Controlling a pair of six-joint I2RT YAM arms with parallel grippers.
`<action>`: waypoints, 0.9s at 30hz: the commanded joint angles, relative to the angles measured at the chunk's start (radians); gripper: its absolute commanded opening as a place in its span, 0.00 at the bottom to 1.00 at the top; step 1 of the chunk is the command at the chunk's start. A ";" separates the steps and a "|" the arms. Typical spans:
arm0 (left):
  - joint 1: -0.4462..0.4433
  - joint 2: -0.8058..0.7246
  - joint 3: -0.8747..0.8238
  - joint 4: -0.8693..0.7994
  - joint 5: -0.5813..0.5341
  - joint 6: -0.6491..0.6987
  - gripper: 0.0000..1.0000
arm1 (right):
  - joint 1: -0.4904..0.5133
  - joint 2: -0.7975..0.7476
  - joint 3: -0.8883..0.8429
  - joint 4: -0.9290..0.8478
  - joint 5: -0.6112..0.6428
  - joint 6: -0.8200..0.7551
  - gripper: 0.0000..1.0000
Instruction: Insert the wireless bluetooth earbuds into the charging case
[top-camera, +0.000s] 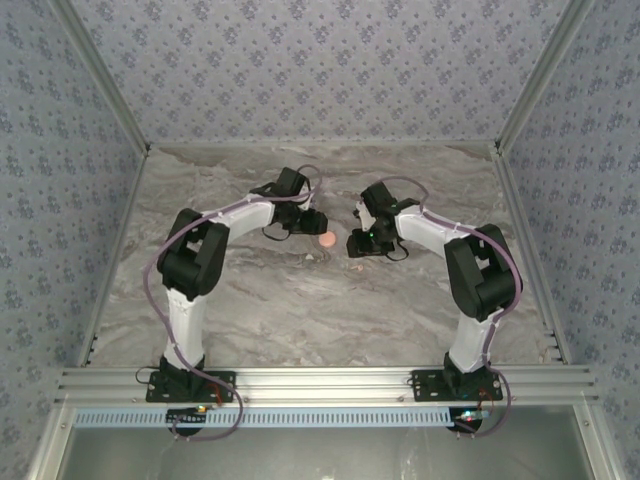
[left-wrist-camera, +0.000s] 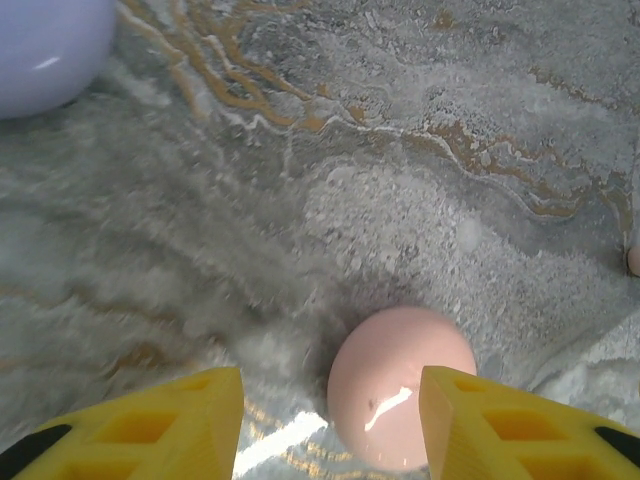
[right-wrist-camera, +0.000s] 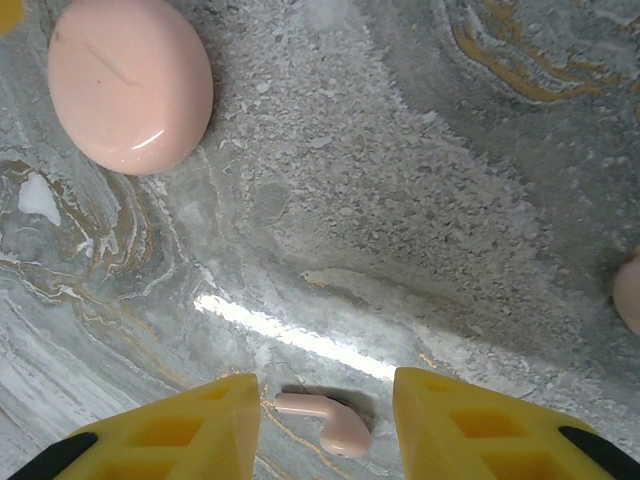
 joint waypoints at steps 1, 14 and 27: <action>0.005 0.039 0.043 0.013 0.089 0.008 0.50 | -0.008 -0.026 -0.006 -0.008 0.011 0.017 0.41; 0.006 0.024 -0.016 0.037 0.180 -0.004 0.49 | -0.013 -0.014 -0.006 -0.003 0.006 0.020 0.41; 0.006 -0.060 -0.108 0.092 0.236 -0.036 0.48 | -0.011 0.061 0.046 0.019 -0.059 0.052 0.39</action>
